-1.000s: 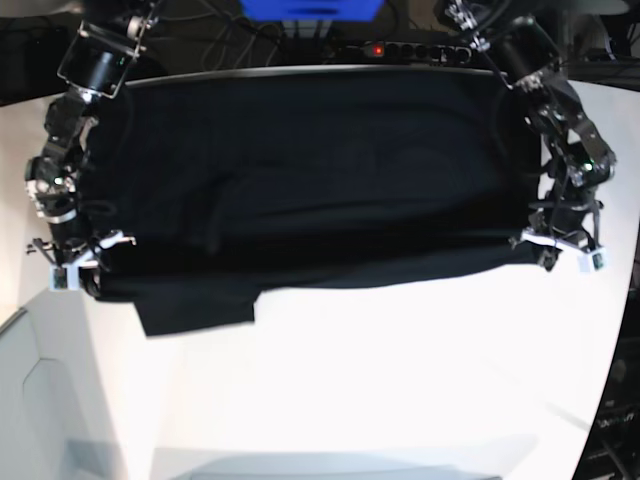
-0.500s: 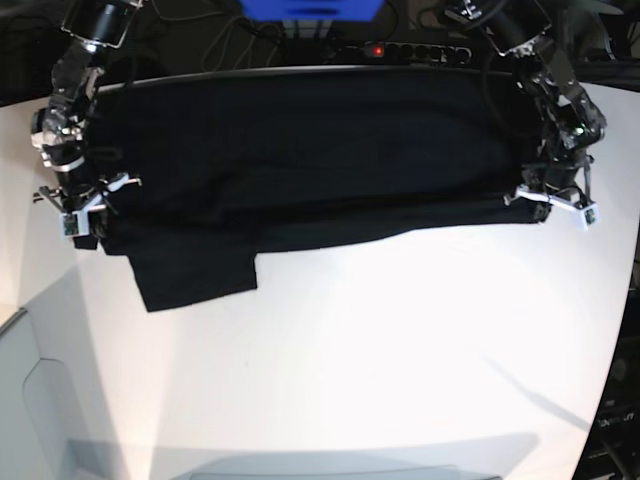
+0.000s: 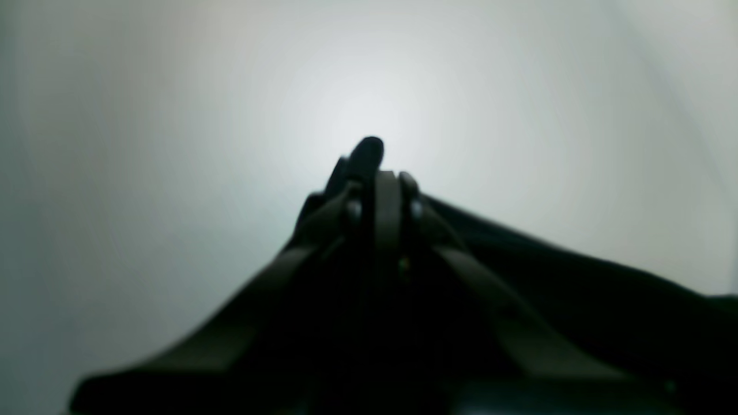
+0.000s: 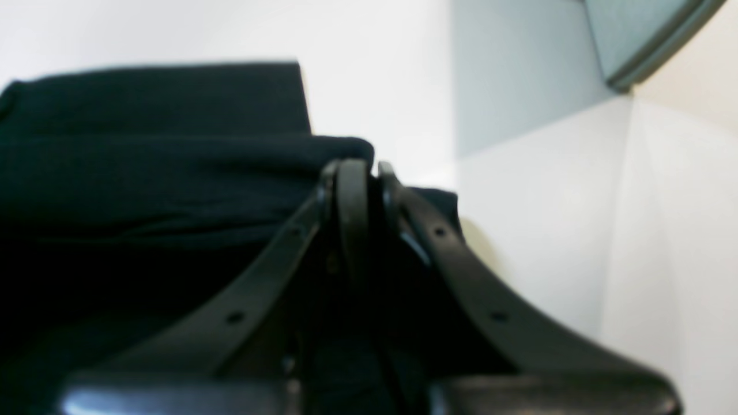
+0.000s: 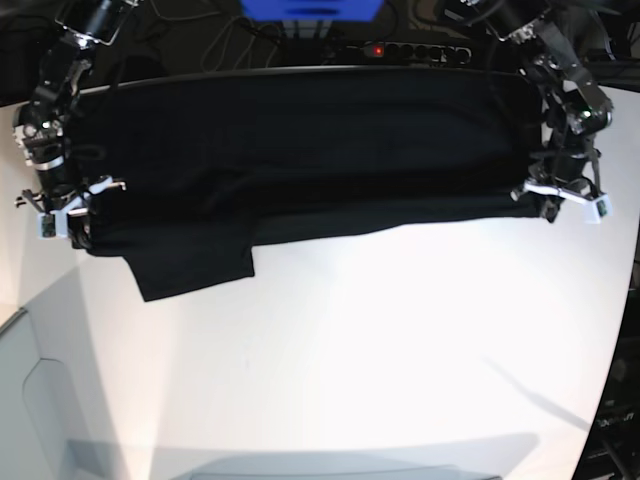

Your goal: Fold the T-shirt properly

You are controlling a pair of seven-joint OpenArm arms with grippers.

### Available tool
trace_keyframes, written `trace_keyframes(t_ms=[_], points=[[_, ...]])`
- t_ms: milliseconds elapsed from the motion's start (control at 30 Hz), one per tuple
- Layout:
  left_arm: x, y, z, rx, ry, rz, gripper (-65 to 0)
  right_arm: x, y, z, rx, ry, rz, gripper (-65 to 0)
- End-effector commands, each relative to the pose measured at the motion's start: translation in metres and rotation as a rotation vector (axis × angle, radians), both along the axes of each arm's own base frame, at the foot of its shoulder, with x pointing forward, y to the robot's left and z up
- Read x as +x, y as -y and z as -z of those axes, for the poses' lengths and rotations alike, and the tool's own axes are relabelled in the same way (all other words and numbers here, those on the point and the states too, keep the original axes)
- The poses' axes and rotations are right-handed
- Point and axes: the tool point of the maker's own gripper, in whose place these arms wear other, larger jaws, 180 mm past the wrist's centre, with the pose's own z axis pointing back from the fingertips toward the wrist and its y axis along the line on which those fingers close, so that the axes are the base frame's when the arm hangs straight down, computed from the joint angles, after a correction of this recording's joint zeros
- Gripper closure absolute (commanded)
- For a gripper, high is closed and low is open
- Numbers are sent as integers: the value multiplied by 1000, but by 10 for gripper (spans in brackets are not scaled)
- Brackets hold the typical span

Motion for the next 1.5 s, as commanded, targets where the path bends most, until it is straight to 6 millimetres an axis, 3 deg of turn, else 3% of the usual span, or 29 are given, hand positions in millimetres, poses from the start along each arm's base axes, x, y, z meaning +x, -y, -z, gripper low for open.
trace_keyframes(t_ms=[0,167,400,800,933,1300,1467], points=[[5,-6,-18,23,57,-1,-1,7,2,-19,-8,61,-17,0],[4,-8,-28,14,94,-13,-1,3,11,-32,-6,72,2,0],[-19,-16,-16,20,39,-36,-1,-18,27,-38,-59,40,42,0],[-45,-21,2,17,-29,-54,-1,-55,24,-9,-63,-72,31,0],[-49,-21,8,5,-44,-60,-1,-65,24,10,-40,-125,33,0],[-51,-18,16,-9,-60,-58,-1,-75,26,38,13,-190,57,0],[-55,-19,27,-33,-83,-69,-1,-74,13,45,22,-212,15,-23]])
